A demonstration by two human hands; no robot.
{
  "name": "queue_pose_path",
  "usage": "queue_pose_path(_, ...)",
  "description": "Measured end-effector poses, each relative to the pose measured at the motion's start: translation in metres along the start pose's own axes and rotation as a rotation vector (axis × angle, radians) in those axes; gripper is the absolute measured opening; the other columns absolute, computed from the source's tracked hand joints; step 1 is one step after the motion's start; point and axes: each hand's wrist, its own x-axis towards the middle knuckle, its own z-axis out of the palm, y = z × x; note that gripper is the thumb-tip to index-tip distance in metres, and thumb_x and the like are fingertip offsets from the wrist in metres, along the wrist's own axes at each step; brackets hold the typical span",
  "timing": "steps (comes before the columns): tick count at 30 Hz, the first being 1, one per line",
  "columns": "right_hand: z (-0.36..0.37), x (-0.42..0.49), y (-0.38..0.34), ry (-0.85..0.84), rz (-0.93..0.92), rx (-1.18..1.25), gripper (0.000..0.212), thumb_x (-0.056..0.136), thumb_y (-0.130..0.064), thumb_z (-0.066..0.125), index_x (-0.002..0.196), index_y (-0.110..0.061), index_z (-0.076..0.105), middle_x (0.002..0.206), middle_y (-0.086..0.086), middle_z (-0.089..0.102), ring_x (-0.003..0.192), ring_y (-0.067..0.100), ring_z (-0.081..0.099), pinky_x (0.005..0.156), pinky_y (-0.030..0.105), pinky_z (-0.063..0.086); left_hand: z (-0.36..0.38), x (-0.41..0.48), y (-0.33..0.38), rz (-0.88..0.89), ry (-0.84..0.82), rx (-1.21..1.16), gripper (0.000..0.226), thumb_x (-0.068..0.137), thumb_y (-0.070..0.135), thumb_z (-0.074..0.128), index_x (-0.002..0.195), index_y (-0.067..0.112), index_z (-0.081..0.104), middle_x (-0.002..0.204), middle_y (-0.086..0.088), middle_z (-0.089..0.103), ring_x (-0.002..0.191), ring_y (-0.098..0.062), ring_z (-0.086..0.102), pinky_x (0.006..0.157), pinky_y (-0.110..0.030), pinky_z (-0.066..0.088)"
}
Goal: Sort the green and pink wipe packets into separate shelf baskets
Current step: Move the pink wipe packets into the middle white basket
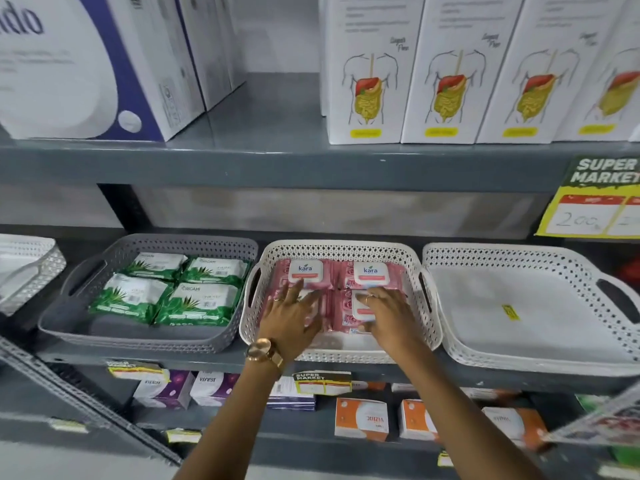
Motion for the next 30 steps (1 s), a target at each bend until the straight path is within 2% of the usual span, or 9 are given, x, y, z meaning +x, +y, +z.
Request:
queue_pose_path(3,-0.005,0.002,0.001,-0.004,0.033,0.007,0.055,0.084,-0.013,0.069,0.135,-0.019,0.051,0.142,0.001,0.049,0.128,0.025,0.041,0.106,0.036,0.037,-0.003,0.011,-0.007,0.021,-0.072,-0.04,0.051,0.092,0.034,0.057,0.14,0.032,0.041,0.147,0.001,0.035,0.134,-0.028,0.035,0.107,-0.049,0.039)
queue_pose_path(7,-0.009,0.002,0.001,-0.044,0.087,-0.03,0.053,0.078,-0.015,0.075,0.129,-0.017,0.058,0.132,0.003,0.055,0.122,0.025,0.047,0.1,0.038,0.045,0.0,0.01,-0.006,0.048,0.025,-0.106,0.039,0.088,0.014,0.064,0.125,0.023,0.056,0.129,-0.005,0.058,0.111,-0.023,0.059,0.094,-0.035,0.053)
queue_pose_path(11,-0.005,-0.004,0.004,-0.015,0.107,-0.035,0.051,0.076,-0.01,0.077,0.125,-0.019,0.061,0.127,0.0,0.058,0.117,0.022,0.049,0.095,0.037,0.049,0.004,0.005,-0.009,-0.006,0.036,-0.133,0.041,0.085,0.015,0.068,0.124,0.024,0.06,0.128,-0.004,0.061,0.11,-0.023,0.061,0.094,-0.034,0.052)
queue_pose_path(18,-0.005,-0.007,0.005,0.002,0.055,-0.047,0.05,0.079,-0.01,0.074,0.126,-0.018,0.06,0.127,-0.001,0.058,0.117,0.021,0.049,0.098,0.034,0.046,0.003,0.003,-0.008,-0.008,0.029,-0.147,0.047,0.082,0.012,0.071,0.125,0.024,0.059,0.129,-0.005,0.061,0.112,-0.024,0.061,0.094,-0.037,0.052)
queue_pose_path(21,-0.008,-0.005,0.008,-0.044,0.029,-0.01,0.052,0.08,-0.019,0.073,0.129,-0.018,0.057,0.131,0.0,0.057,0.121,0.022,0.047,0.103,0.036,0.043,0.001,0.004,-0.011,0.003,-0.009,-0.161,0.05,0.083,0.012,0.07,0.129,0.023,0.056,0.133,-0.005,0.057,0.115,-0.024,0.058,0.097,-0.038,0.05)
queue_pose_path(23,-0.011,-0.003,0.009,-0.015,0.011,0.071,0.05,0.085,-0.034,0.067,0.13,-0.018,0.055,0.135,0.002,0.055,0.126,0.022,0.046,0.106,0.038,0.041,-0.002,0.007,-0.012,0.017,-0.024,-0.141,0.05,0.087,0.024,0.066,0.134,0.029,0.05,0.137,-0.001,0.053,0.118,-0.022,0.056,0.101,-0.042,0.047)
queue_pose_path(26,-0.013,0.017,0.007,0.128,-0.023,0.079,0.055,0.093,-0.049,0.046,0.138,-0.017,0.045,0.146,0.005,0.045,0.137,0.023,0.037,0.112,0.038,0.035,-0.008,0.025,-0.013,0.006,0.134,-0.079,0.046,0.096,0.037,0.048,0.14,0.035,0.037,0.147,0.002,0.04,0.124,-0.022,0.05,0.107,-0.049,0.04)
queue_pose_path(28,-0.008,0.035,0.004,0.121,-0.031,0.021,0.059,0.098,-0.047,0.033,0.148,-0.015,0.027,0.158,0.007,0.024,0.146,0.027,0.02,0.12,0.043,0.021,-0.008,0.043,-0.012,-0.039,0.118,-0.054,0.052,0.099,0.042,0.036,0.148,0.028,0.024,0.159,-0.002,0.017,0.143,-0.025,0.023,0.118,-0.049,0.02)
queue_pose_path(30,0.005,0.05,0.004,0.0,0.0,-0.057,0.061,0.1,-0.046,0.023,0.152,-0.019,0.004,0.163,0.006,-0.001,0.149,0.029,-0.002,0.121,0.047,0.002,-0.001,0.059,-0.009,-0.066,0.002,0.022,0.059,0.1,0.048,0.026,0.151,0.028,0.005,0.16,-0.003,-0.007,0.147,-0.024,-0.006,0.12,-0.049,0.0)
